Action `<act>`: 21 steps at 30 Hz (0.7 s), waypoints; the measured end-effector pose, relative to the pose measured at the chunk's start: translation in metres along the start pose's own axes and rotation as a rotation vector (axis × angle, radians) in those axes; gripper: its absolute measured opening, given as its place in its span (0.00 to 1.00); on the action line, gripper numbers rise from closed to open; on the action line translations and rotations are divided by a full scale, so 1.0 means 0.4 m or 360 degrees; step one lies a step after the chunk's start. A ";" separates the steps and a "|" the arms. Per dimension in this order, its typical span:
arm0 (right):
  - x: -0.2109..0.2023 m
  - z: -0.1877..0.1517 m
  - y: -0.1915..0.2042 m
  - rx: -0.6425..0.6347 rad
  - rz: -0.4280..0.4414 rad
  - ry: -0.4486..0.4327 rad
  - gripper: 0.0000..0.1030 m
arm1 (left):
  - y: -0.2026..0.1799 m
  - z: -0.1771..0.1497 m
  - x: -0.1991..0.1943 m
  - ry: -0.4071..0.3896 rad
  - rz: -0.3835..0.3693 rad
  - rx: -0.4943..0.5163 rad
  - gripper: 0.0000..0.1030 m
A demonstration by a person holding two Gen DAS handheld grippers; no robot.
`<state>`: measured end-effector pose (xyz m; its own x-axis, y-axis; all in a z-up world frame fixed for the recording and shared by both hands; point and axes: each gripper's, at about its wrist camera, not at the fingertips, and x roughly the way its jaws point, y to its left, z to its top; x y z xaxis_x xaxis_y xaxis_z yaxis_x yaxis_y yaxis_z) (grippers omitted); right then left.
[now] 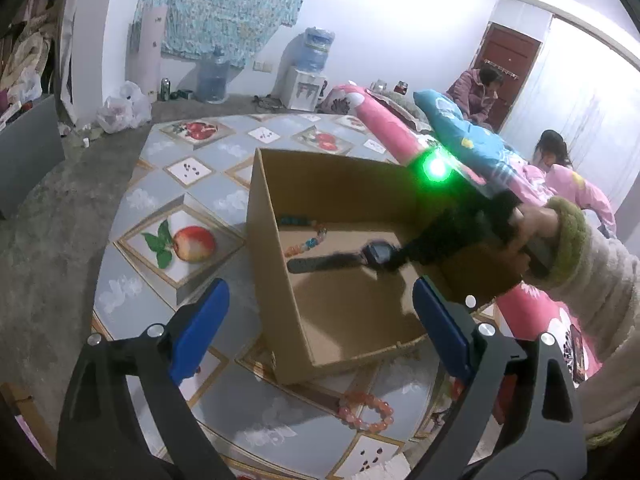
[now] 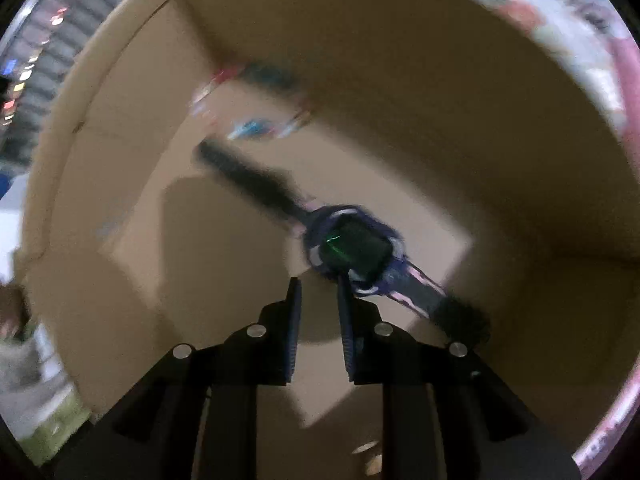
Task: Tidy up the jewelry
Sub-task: 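Lower the watch into the box and open the right gripper, then withdraw the right gripper from the box toward the pink-orange bracelet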
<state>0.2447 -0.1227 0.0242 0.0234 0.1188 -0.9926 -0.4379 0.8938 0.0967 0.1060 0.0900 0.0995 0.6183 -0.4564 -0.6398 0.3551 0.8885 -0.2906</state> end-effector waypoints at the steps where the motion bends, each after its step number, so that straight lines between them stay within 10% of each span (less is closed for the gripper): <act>1: -0.003 0.009 -0.008 0.0013 -0.0049 -0.0018 0.18 | -0.003 -0.003 -0.001 0.0001 -0.0007 -0.0002 0.87; 14: -0.067 0.046 -0.143 0.0302 0.0007 -0.0199 0.20 | -0.024 -0.078 -0.015 0.0021 -0.0023 -0.0002 0.87; 18: -0.062 -0.011 -0.139 0.0193 0.0221 -0.0088 0.27 | -0.023 -0.102 -0.018 0.0018 -0.0008 -0.0007 0.87; 21: -0.033 -0.011 -0.114 0.0135 0.0123 -0.0024 0.29 | -0.037 -0.128 -0.020 0.0022 0.0025 0.0018 0.87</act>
<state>0.2603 -0.1670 0.0326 0.0063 0.1947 -0.9808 -0.3614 0.9150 0.1793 0.0599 0.0829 0.0724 0.6142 -0.4418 -0.6538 0.3535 0.8949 -0.2726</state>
